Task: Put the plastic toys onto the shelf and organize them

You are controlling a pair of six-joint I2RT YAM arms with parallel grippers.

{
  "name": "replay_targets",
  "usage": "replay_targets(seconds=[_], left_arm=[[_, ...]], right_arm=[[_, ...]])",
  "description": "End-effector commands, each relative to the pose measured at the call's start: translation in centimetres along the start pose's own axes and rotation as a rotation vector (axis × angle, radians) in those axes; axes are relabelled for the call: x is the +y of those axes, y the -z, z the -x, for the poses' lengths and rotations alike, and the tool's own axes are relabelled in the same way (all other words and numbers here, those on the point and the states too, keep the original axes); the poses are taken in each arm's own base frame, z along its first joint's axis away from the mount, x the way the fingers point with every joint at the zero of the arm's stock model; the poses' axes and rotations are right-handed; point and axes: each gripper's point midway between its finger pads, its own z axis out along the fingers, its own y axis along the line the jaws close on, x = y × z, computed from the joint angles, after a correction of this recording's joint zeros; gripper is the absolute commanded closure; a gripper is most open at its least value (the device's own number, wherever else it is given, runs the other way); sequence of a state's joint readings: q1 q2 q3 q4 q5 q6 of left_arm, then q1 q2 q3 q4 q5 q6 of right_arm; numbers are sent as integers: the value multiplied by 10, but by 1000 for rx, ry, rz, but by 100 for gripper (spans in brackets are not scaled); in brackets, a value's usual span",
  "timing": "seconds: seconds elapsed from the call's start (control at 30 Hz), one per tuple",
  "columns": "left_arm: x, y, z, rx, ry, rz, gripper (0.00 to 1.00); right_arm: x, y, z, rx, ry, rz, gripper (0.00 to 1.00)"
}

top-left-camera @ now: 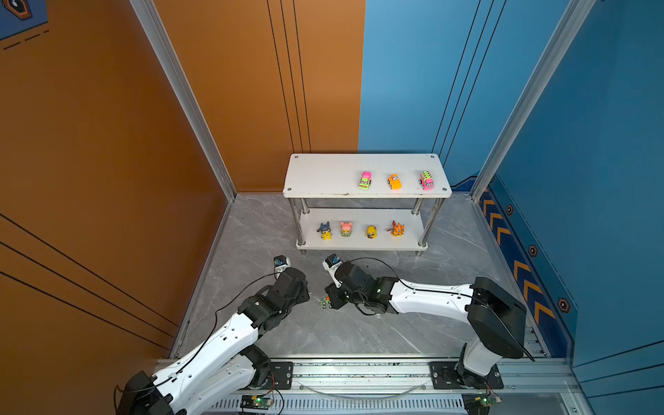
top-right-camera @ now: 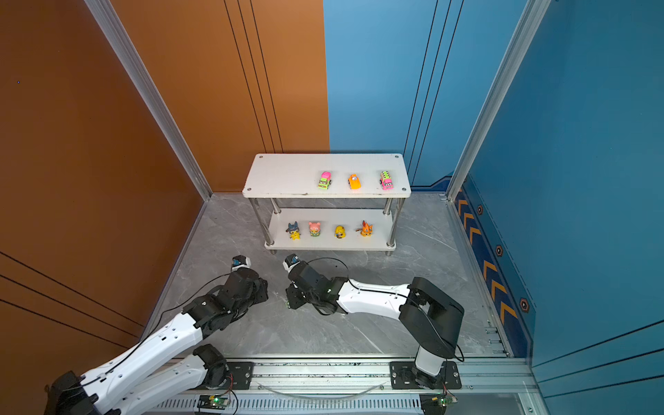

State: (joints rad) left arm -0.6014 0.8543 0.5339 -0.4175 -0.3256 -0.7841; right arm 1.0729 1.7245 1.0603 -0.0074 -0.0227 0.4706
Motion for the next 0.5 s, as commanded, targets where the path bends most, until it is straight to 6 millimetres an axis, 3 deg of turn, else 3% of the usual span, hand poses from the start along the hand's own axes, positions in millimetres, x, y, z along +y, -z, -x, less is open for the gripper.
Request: replay_targets(seconds=[0.0, 0.47], left_arm=[[3, 6, 10, -13, -11, 15, 64], [11, 5, 8, -5, 7, 17, 64]], right_arm=[[-14, -16, -18, 60, 12, -50, 100], [-17, -32, -52, 127, -3, -62, 100]])
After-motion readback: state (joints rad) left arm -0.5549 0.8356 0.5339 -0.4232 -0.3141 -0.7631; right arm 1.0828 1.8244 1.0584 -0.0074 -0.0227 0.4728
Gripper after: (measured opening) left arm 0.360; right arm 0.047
